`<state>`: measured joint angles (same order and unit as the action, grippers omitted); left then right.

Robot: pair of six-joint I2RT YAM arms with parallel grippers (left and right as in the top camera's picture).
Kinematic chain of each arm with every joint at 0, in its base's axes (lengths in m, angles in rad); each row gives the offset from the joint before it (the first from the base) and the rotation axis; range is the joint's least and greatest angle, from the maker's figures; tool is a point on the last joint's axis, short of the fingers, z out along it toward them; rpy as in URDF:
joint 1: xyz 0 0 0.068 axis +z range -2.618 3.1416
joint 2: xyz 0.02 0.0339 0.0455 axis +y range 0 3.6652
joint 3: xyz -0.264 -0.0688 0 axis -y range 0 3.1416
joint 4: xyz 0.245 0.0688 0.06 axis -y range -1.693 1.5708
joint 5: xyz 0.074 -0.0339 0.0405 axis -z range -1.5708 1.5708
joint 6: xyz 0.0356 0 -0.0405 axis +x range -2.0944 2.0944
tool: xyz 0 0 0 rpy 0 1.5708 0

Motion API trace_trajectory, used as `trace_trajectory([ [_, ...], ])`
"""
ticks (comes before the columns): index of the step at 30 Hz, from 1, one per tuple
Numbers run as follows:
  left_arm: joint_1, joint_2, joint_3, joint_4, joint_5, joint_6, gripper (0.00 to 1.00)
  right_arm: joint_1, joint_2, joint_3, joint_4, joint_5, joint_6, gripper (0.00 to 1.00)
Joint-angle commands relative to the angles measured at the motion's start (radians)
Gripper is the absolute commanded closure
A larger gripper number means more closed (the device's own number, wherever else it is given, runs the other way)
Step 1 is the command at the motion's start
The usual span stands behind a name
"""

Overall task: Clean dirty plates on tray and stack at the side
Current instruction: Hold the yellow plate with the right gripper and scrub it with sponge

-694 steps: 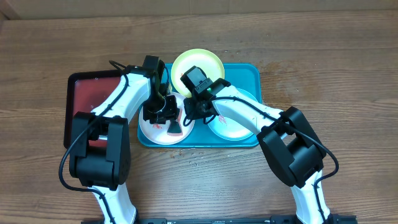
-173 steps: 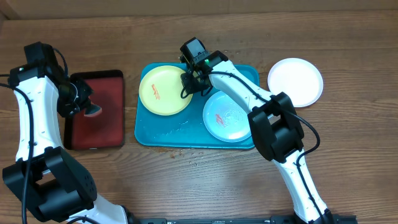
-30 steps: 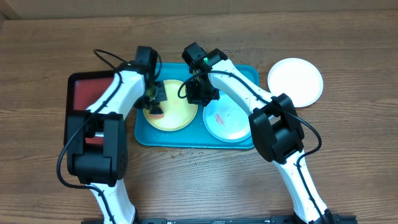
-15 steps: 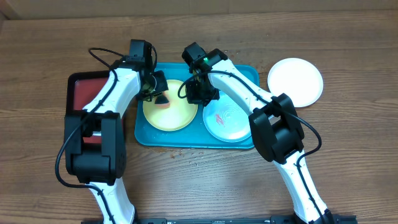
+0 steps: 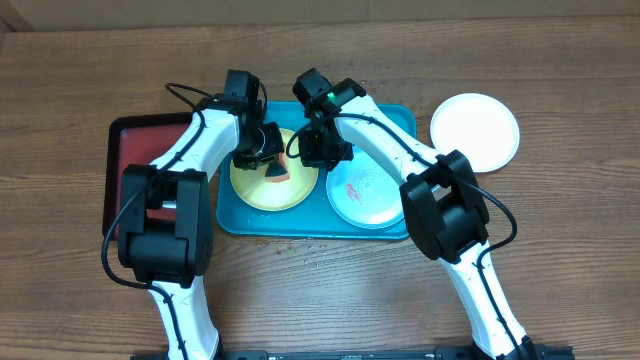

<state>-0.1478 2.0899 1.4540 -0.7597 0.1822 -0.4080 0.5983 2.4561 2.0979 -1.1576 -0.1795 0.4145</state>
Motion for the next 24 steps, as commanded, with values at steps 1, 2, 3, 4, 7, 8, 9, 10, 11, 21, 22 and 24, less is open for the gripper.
trace_trajectory([
  [1,0.026,0.03,-0.02,-0.07,-0.247,0.031,0.96,0.002,0.028,-0.024,-0.004,0.047,0.005,0.96],
  [2,0.033,0.029,-0.016,-0.085,-0.288,0.031,0.96,0.002,0.028,-0.024,-0.004,0.047,0.005,0.96],
  [3,0.04,0.027,-0.011,-0.1,-0.319,0.031,0.96,0.002,0.028,-0.024,-0.004,0.047,0.005,0.96],
  [4,0.045,0.027,-0.006,-0.109,-0.337,0.031,0.96,0.002,0.028,-0.024,-0.003,0.047,0.005,0.96],
  [7,0.051,0.027,0.003,-0.121,-0.34,0.031,0.96,0.002,0.028,-0.024,-0.002,0.047,0.005,0.96],
  [8,0.051,0.027,0.003,-0.118,-0.329,0.031,0.96,0.002,0.028,-0.024,0.0,0.047,0.005,0.96],
  [9,0.051,0.027,0.003,-0.111,-0.309,0.031,0.96,0.002,0.028,-0.024,0.001,0.047,0.005,0.96],
  [10,0.049,0.028,0.003,-0.104,-0.286,0.031,0.96,0.002,0.028,-0.024,0.002,0.047,0.005,0.96],
  [11,0.047,0.028,0.003,-0.095,-0.253,0.031,0.96,0.002,0.028,-0.024,0.002,0.047,0.005,0.96],
  [21,-0.026,0.031,0.001,0.046,0.185,-0.016,0.96,0.002,0.028,-0.024,0.004,0.047,0.005,0.96],
  [22,-0.038,0.031,0.001,0.048,0.193,-0.002,0.96,0.002,0.028,-0.024,0.004,0.047,0.005,0.96],
  [24,-0.064,0.031,0.001,0.043,0.192,0.061,0.96,0.002,0.028,-0.024,0.004,0.047,0.005,0.96],
])
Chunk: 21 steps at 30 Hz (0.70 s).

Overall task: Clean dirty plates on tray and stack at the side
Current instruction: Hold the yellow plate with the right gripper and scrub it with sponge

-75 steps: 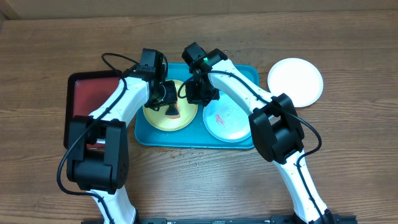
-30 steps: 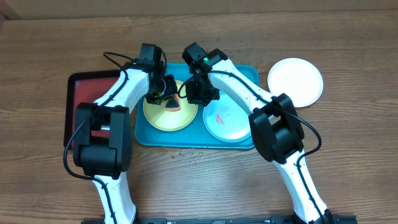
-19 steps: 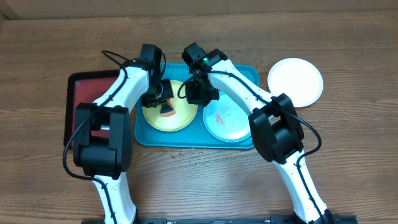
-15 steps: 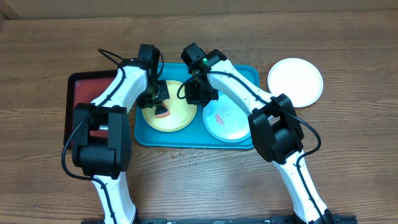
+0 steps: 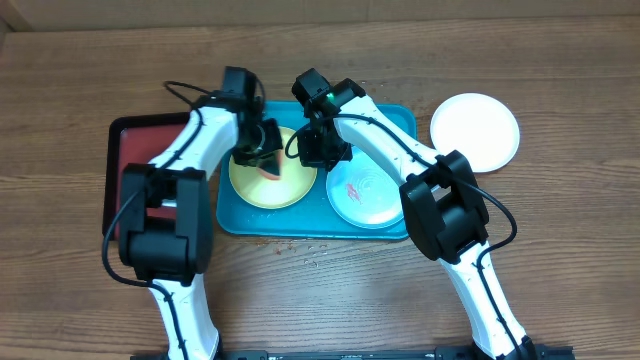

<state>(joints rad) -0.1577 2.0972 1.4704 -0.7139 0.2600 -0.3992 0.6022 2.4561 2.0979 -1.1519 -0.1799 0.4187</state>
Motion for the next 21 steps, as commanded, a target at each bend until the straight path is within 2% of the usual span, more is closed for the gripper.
trace_trajectory([
  [1,-0.063,0.023,-0.016,-0.009,0.113,0.078,0.96,-0.002,0.028,-0.024,-0.002,0.048,0.001,0.96],
  [4,-0.079,0.023,-0.016,-0.045,0.058,0.116,0.96,-0.002,0.028,-0.024,-0.002,0.048,0.001,0.96],
  [8,-0.07,0.023,-0.016,-0.109,-0.091,0.114,0.96,-0.002,0.028,-0.024,-0.002,0.048,0.001,0.96],
  [15,-0.014,0.023,-0.015,-0.208,-0.329,0.115,0.96,-0.002,0.028,-0.024,-0.002,0.048,0.001,0.96],
  [21,0.045,0.023,-0.012,-0.221,-0.52,0.096,0.96,-0.002,0.028,-0.024,-0.002,0.048,0.001,0.96],
])
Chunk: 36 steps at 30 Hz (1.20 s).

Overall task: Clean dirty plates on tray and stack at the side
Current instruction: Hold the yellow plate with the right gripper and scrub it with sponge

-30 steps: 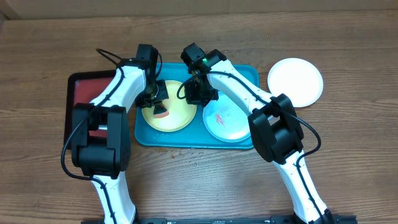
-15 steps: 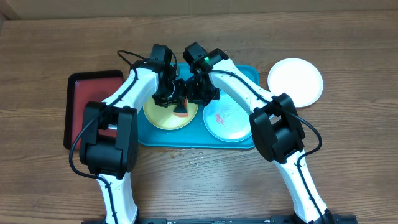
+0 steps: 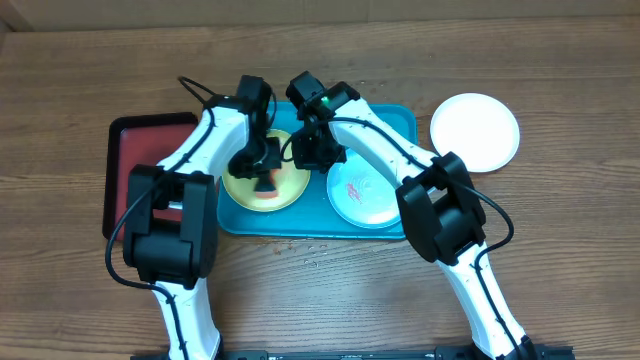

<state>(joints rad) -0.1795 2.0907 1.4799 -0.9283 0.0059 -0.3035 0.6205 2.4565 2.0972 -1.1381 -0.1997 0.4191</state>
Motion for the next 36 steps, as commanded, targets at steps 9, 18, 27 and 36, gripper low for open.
trace_trajectory([
  [9,0.101,0.029,-0.019,0.097,-0.228,-0.045,0.96,-0.02,0.027,-0.023,-0.01,0.068,0.0,0.96],
  [18,0.098,0.03,-0.02,0.269,0.299,-0.045,0.96,-0.02,0.027,-0.023,-0.009,0.068,0.0,0.96],
  [27,0.093,0.03,-0.02,0.172,0.448,0.001,0.93,-0.02,0.027,-0.023,-0.009,0.068,0.0,0.96],
  [36,0.097,0.03,-0.02,-0.006,0.261,0.095,0.95,-0.02,0.027,-0.023,-0.016,0.068,0.0,0.96],
])
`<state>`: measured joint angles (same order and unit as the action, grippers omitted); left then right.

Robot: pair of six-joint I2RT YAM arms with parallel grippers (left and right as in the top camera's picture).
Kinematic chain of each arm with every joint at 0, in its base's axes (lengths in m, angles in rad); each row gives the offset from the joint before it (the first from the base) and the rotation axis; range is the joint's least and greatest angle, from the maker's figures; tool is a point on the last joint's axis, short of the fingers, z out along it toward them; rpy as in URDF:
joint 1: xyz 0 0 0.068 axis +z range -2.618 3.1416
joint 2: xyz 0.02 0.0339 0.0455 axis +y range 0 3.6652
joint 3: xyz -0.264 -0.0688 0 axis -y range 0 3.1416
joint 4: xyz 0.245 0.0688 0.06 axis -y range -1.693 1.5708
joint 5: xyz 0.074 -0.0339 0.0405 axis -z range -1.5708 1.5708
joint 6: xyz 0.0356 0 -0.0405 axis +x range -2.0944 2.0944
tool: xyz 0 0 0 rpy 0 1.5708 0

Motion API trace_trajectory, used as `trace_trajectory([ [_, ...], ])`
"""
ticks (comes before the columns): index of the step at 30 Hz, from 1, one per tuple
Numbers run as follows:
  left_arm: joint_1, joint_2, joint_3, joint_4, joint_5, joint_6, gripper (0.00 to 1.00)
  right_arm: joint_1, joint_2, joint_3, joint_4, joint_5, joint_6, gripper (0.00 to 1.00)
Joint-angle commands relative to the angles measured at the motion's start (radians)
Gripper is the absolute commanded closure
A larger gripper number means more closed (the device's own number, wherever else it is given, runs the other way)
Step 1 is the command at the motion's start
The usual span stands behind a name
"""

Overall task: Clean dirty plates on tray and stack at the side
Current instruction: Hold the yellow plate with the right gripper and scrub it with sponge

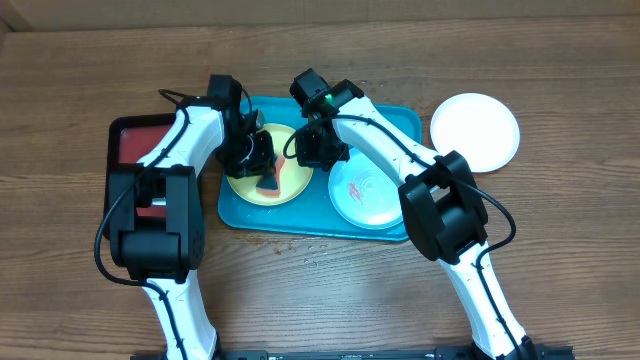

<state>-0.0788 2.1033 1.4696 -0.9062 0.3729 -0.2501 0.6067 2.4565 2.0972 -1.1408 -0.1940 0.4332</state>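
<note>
A yellow plate point(247, 186) lies in the left half of the blue tray point(395, 121). An orange sponge point(268, 186) rests on the plate's middle, and my left gripper point(257, 160) reaches down onto it from the plate's far left, apparently shut on it. My right gripper point(303, 152) sits at the yellow plate's right rim and seems shut on that rim. A pale plate with a red smear point(364, 190) occupies the tray's right half. A clean white plate point(475, 128) lies on the table to the right of the tray.
A red tray with a dark rim point(128, 150) lies left of the blue tray, partly under my left arm. Small crumbs dot the wooden table point(320, 250) in front of the blue tray. Both arms cross over the tray's far half.
My left arm's wrist has swung to the left, and its gripper sits slightly further left over the yellow plate. The sponge stays near the plate's middle. My right gripper remains at the rim.
First the sponge lay right of centre on the yellow plate under my left gripper. Then it was at the plate's far left, then at the near middle. It is still there now, while my right gripper has stayed at the plate's right rim throughout.
</note>
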Motion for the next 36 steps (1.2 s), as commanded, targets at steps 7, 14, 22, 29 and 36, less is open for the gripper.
trace_trajectory([
  [7,-0.004,0.017,-0.003,-0.057,-0.587,-0.052,0.96,-0.006,0.027,-0.023,-0.016,0.062,-0.014,0.96],
  [14,-0.009,0.017,0.019,0.092,-0.525,-0.148,0.96,-0.006,0.027,-0.023,-0.013,0.062,-0.014,0.96],
  [22,-0.03,0.017,0.019,0.237,-0.024,-0.151,0.96,-0.006,0.027,-0.023,-0.002,0.062,-0.014,0.96],
  [29,-0.063,0.017,0.019,0.158,0.069,-0.128,0.91,-0.006,0.027,-0.023,-0.002,0.062,-0.014,0.96],
  [36,-0.066,0.017,0.019,0.009,-0.139,-0.068,0.96,-0.006,0.027,-0.023,-0.01,0.062,-0.014,0.96],
])
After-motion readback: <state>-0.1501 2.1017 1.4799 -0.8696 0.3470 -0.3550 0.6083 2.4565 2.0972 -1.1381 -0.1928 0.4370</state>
